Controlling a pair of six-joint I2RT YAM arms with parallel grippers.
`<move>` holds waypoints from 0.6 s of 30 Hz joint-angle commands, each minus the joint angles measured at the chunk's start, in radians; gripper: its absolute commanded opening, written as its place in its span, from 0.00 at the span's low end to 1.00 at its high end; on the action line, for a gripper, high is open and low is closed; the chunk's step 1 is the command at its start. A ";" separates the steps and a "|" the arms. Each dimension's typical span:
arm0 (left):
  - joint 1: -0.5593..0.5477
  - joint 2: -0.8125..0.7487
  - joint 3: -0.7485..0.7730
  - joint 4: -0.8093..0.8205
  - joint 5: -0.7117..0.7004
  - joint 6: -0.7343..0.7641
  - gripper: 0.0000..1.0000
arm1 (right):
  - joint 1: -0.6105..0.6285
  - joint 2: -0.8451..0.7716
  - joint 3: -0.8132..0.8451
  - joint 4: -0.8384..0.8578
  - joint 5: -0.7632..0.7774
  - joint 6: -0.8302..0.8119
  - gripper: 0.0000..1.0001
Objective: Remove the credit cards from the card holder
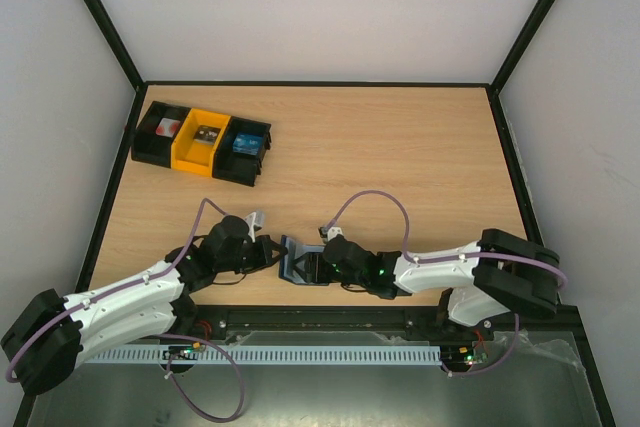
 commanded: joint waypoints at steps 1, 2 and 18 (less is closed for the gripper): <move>-0.004 -0.006 0.002 0.024 0.003 -0.006 0.03 | 0.005 -0.058 -0.029 -0.092 0.081 -0.002 0.60; -0.003 -0.007 0.001 0.024 0.002 -0.007 0.03 | 0.004 -0.071 -0.034 -0.105 0.093 -0.001 0.59; -0.003 -0.001 -0.011 0.029 -0.011 -0.005 0.03 | 0.005 -0.314 -0.111 -0.223 0.198 0.003 0.52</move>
